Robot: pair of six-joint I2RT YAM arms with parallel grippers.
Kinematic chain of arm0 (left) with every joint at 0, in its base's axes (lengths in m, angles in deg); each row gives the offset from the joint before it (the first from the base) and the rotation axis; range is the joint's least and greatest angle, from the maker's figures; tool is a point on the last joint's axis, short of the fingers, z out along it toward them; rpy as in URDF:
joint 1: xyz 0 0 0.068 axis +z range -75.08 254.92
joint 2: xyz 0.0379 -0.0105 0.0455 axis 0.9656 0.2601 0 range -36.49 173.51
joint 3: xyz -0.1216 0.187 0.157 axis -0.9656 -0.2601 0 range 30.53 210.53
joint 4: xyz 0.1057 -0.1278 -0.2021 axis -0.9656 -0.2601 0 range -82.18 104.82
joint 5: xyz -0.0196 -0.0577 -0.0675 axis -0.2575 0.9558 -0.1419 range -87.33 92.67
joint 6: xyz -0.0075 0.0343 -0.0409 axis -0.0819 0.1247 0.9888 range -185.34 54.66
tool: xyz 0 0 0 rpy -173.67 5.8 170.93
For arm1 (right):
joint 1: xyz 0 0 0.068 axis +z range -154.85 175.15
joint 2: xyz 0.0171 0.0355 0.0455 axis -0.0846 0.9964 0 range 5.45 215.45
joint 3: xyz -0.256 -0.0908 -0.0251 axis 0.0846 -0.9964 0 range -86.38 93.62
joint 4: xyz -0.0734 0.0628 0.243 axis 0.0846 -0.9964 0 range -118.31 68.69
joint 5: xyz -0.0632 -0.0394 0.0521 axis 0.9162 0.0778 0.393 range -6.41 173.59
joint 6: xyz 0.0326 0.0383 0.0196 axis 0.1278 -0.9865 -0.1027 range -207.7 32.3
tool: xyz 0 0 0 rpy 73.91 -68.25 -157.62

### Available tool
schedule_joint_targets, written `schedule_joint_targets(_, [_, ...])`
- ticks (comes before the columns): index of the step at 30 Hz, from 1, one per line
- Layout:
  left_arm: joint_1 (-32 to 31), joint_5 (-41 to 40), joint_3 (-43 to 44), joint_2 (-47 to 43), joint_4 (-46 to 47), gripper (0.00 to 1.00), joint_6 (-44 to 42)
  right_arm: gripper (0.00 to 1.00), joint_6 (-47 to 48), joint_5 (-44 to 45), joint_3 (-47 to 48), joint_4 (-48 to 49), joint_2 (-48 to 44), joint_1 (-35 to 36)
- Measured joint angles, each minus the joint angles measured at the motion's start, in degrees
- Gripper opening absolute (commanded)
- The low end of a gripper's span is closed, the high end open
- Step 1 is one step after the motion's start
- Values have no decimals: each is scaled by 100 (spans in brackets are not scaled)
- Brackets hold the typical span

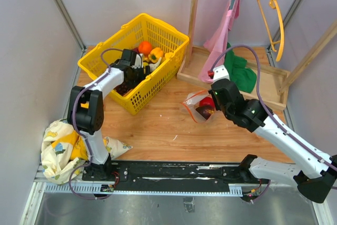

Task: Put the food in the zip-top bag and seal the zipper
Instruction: Pick up the fake fruit from the bin.

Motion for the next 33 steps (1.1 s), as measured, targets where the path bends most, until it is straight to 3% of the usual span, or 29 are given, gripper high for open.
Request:
schedule_joint_targets(11, [17,337,-63,452,483,66,146,1,0,-22,-52,81,35,0])
schedule_joint_targets(20, [20,581,-149,579,686,47,203,1,0,-28,-72,103,33,0])
schedule_joint_targets(33, [0,-33,-354,-164,271,40,186,1,-17,-109,-72,105,26,0])
